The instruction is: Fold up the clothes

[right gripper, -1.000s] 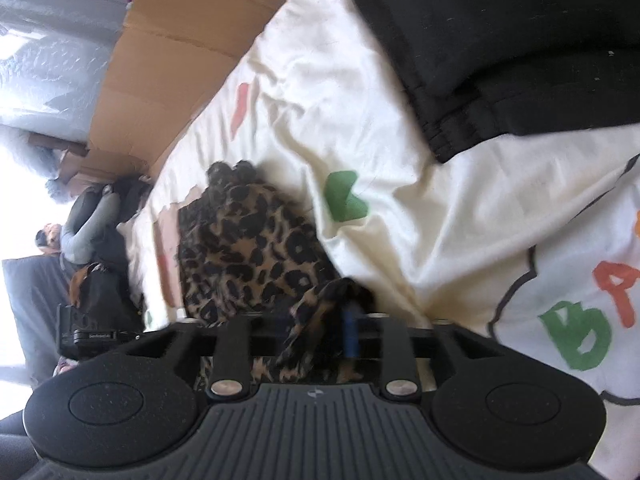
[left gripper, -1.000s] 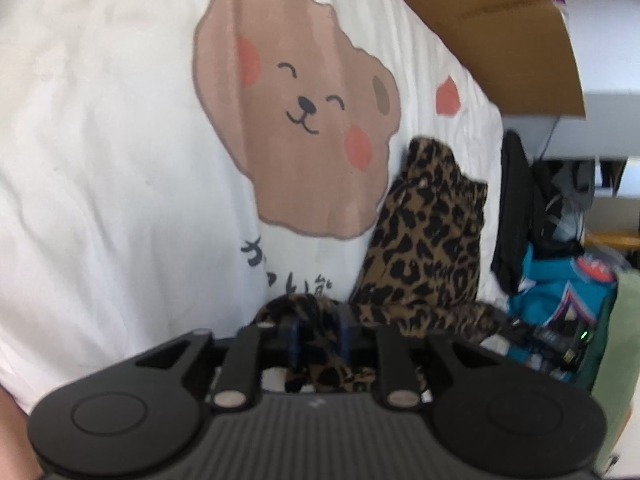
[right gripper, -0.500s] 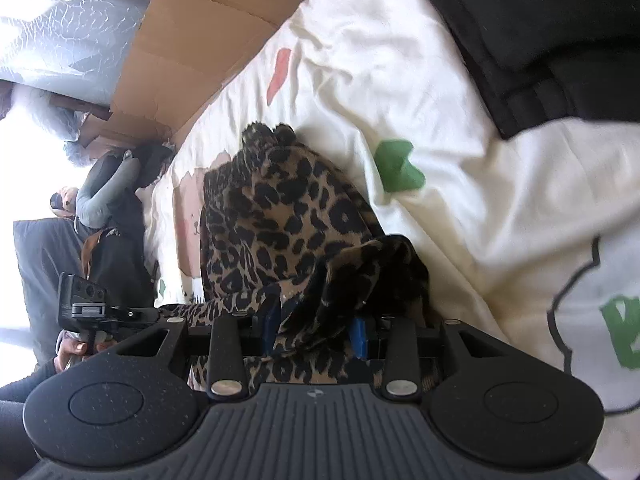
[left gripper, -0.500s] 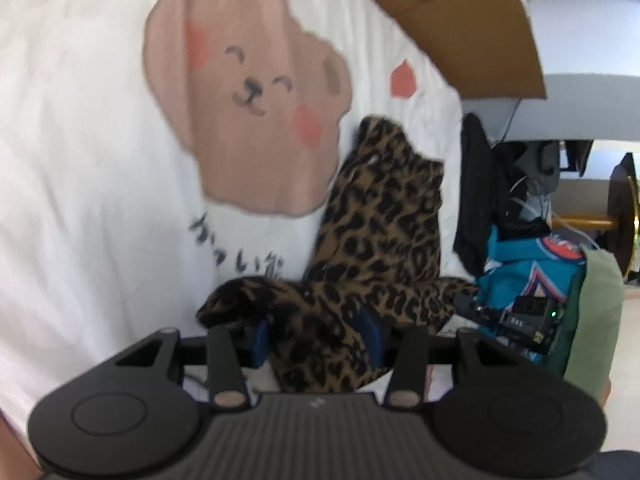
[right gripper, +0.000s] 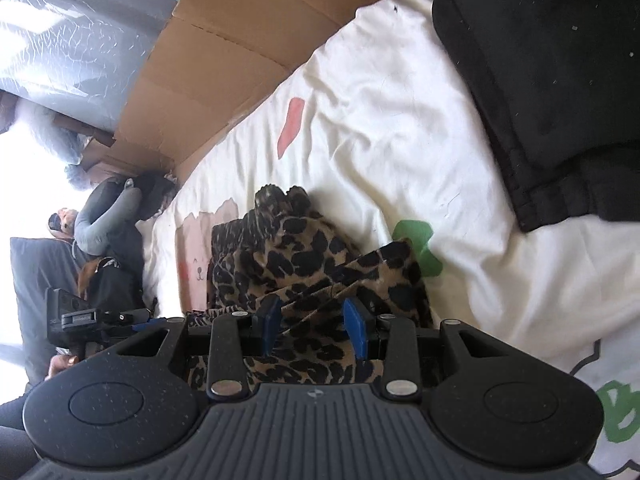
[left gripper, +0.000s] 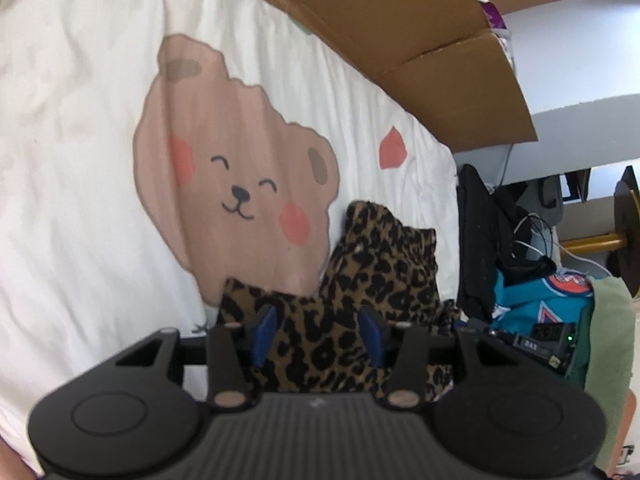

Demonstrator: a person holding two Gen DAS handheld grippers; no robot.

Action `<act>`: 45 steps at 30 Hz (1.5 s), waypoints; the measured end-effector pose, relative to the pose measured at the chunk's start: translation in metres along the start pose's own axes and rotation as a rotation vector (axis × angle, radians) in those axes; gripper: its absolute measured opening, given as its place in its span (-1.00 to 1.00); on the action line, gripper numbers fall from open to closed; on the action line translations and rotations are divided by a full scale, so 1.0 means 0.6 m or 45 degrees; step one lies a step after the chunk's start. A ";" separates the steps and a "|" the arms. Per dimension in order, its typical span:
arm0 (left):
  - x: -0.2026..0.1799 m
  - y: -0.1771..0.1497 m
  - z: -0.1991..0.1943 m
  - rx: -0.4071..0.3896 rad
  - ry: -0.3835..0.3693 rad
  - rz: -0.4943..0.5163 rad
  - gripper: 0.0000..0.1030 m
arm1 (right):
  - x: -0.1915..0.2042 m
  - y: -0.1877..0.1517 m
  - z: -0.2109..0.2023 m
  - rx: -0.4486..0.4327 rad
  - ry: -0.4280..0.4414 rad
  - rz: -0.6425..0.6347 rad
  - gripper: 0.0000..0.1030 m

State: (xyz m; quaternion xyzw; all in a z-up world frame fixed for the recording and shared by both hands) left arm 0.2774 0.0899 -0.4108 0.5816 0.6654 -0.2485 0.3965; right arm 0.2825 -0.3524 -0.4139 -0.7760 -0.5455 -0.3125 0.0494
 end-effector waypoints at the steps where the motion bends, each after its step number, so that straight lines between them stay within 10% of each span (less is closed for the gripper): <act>1: 0.000 0.002 -0.001 -0.002 0.013 0.011 -0.06 | -0.002 -0.001 -0.002 -0.005 -0.012 -0.007 -0.20; 19: 0.041 -0.006 0.014 0.040 0.318 0.204 0.01 | -0.022 0.002 -0.002 -0.129 -0.318 -0.238 -0.28; 21: 0.040 -0.009 0.019 0.045 0.308 0.210 -0.08 | -0.016 0.000 -0.001 -0.137 -0.324 -0.273 -0.49; 24: 0.037 -0.015 0.025 0.068 0.319 0.254 -0.80 | -0.009 -0.001 -0.001 -0.151 -0.331 -0.318 -0.83; 27: 0.034 -0.017 0.021 0.053 0.320 0.283 -0.92 | -0.005 0.001 -0.006 -0.179 -0.338 -0.327 -0.88; 45: 0.038 -0.027 0.033 0.067 0.436 0.390 -0.67 | -0.016 0.009 0.016 -0.188 -0.403 -0.315 -0.79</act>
Point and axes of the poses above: each gripper's, at about its wrist camera, not at the fingertips, and z roughly the way its jaws point, x to its left, y to its top, the point moved 8 cm from there along z, roughly the way its jaws point, and after that the axes turned 12 degrees about -y, right-handed, at the moved point
